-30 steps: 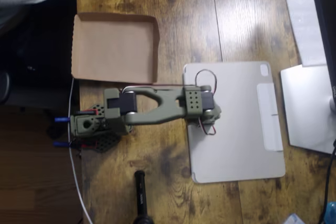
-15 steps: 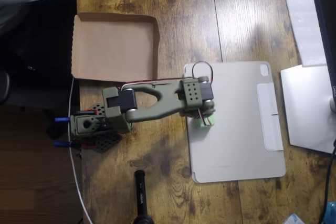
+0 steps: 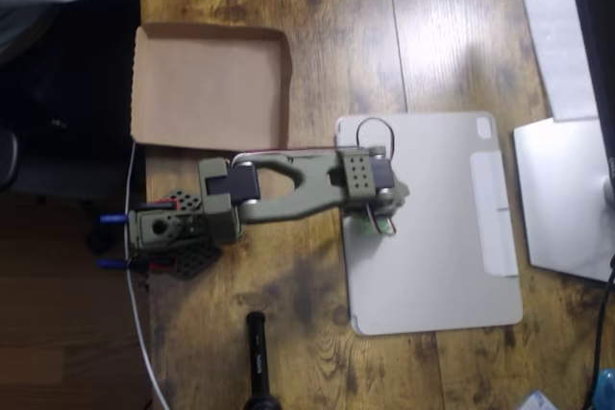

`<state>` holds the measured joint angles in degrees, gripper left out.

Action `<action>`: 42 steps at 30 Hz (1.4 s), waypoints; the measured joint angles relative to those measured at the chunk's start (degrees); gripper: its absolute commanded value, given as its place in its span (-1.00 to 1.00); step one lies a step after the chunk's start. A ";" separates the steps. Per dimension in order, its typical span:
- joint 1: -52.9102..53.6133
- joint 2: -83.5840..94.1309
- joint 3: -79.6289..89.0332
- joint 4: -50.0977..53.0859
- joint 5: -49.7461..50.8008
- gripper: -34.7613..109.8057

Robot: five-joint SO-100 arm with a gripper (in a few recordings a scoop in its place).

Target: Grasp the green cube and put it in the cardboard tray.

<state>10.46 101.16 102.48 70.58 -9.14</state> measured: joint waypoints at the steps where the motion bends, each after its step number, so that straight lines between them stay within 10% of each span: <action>1: 0.62 0.00 -0.09 0.35 -0.09 -0.02; 42: -1.41 1.49 3.08 0.88 1.76 -0.47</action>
<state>9.05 102.66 105.56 71.46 -7.38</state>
